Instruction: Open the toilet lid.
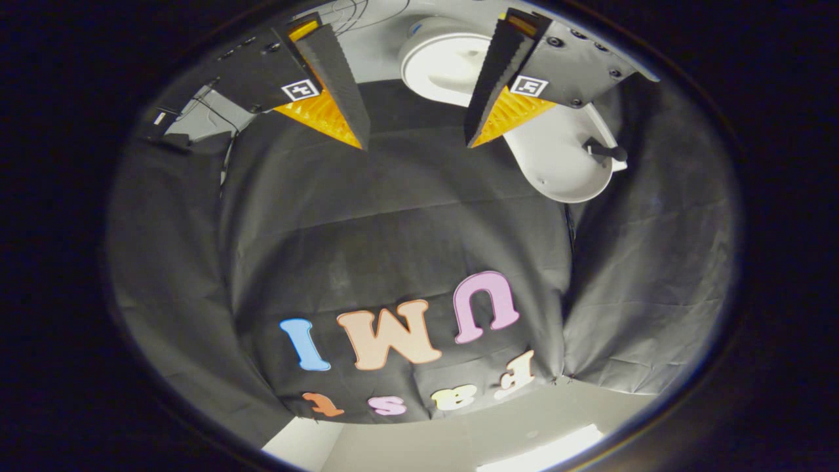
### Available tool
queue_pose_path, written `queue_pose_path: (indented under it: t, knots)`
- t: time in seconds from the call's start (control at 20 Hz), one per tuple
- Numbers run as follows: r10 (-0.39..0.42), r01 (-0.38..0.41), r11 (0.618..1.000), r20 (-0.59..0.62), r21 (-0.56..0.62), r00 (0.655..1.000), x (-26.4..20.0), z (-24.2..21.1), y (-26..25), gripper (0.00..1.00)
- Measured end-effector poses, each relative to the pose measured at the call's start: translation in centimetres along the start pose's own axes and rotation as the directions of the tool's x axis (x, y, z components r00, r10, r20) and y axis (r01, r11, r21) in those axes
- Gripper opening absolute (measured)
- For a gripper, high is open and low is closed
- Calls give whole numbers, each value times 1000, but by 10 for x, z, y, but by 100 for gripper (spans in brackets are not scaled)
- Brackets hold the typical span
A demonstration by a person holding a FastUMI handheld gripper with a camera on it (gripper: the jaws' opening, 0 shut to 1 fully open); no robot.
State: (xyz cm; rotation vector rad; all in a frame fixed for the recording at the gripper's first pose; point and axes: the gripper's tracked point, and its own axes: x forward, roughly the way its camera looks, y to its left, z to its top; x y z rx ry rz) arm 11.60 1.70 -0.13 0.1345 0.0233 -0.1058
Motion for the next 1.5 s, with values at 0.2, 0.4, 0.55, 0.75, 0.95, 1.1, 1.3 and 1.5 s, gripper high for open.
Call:
queue_pose_path:
  t: [0.2, 0.4, 0.55, 0.75, 0.95, 1.1, 1.3, 1.5]
  knots:
    - [39, -44, 997, -78, -58, 996, -10, -18, -11, 90]
    - [49, -59, 995, -119, -84, 992, -19, -31, -26, 90]
    - [47, -57, 995, -124, -77, 991, -22, -32, -31, 90]
    - [48, -60, 994, -141, -86, 989, -28, -34, -38, 90]
    - [47, -57, 995, -111, -87, 993, -31, -24, -41, 90]
    - [40, -52, 993, -122, -102, 992, -36, -26, -45, 90]
    - [64, -75, 994, -135, -78, 989, -51, -29, -43, 90]
    - [86, -94, 994, -125, -62, 988, -68, -27, -41, 90]
